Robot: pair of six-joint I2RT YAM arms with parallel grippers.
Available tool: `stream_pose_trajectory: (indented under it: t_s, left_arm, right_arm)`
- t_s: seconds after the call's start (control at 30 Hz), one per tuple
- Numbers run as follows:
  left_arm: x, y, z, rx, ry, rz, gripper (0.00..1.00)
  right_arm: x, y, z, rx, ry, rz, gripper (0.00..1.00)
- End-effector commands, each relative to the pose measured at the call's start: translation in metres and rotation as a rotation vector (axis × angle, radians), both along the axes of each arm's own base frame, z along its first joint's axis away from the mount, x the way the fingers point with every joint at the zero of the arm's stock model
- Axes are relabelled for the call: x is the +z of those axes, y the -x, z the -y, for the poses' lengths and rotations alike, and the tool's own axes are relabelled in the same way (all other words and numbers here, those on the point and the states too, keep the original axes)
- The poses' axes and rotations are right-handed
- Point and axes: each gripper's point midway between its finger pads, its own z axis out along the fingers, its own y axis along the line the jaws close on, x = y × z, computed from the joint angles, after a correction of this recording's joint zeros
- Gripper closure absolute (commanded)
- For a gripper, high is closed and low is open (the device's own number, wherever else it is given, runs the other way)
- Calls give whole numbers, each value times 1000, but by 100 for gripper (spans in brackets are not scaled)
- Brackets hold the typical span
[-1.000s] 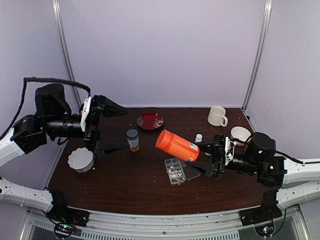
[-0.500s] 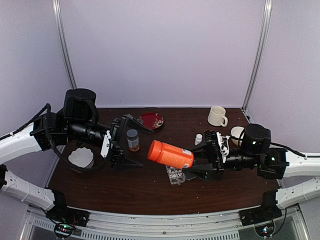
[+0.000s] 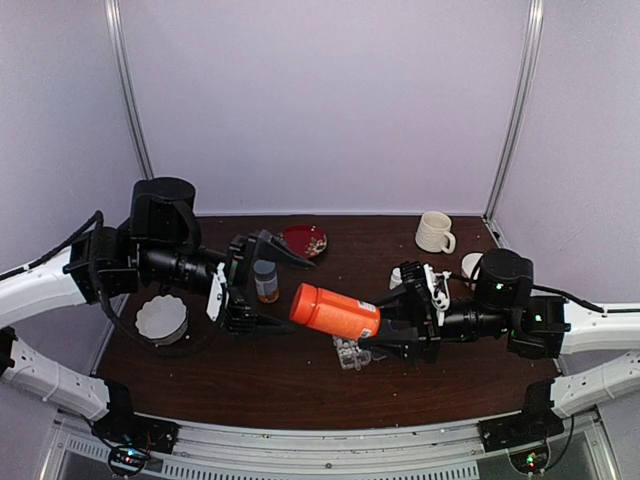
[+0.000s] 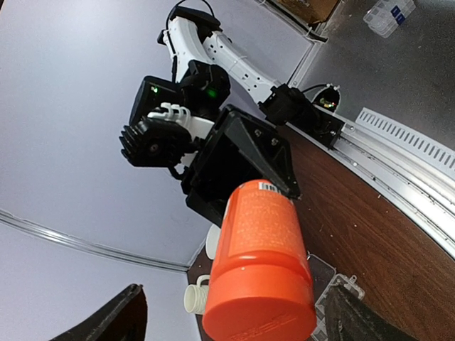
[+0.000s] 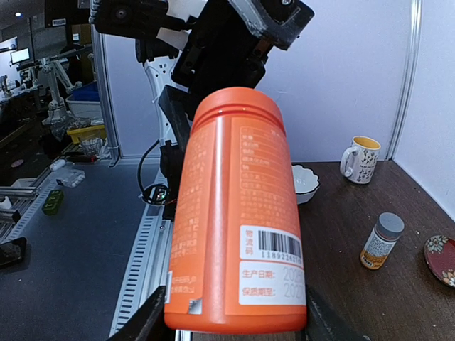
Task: Sort the pills into containers
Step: Unscrew the lid of the pill bottle from the pill bottle.
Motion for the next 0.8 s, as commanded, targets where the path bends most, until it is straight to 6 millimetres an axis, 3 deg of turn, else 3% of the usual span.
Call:
stream_pose_trajectory:
  t_s: [0.0, 0.3, 0.5, 0.77]
  left_arm:
    - [8, -1, 7, -10, 35, 24, 10]
    - [1, 0, 8, -24, 2, 17, 18]
    - [0, 1, 8, -31, 1, 9, 43]
    - [2, 7, 7, -46, -2, -45, 67]
  right_arm:
    - [30, 1, -1, 14, -89, 23, 100]
    - [31, 3, 0, 22, -93, 20, 100]
    - [30, 2, -2, 21, -88, 19, 100]
    - [28, 0, -3, 16, -79, 51, 100]
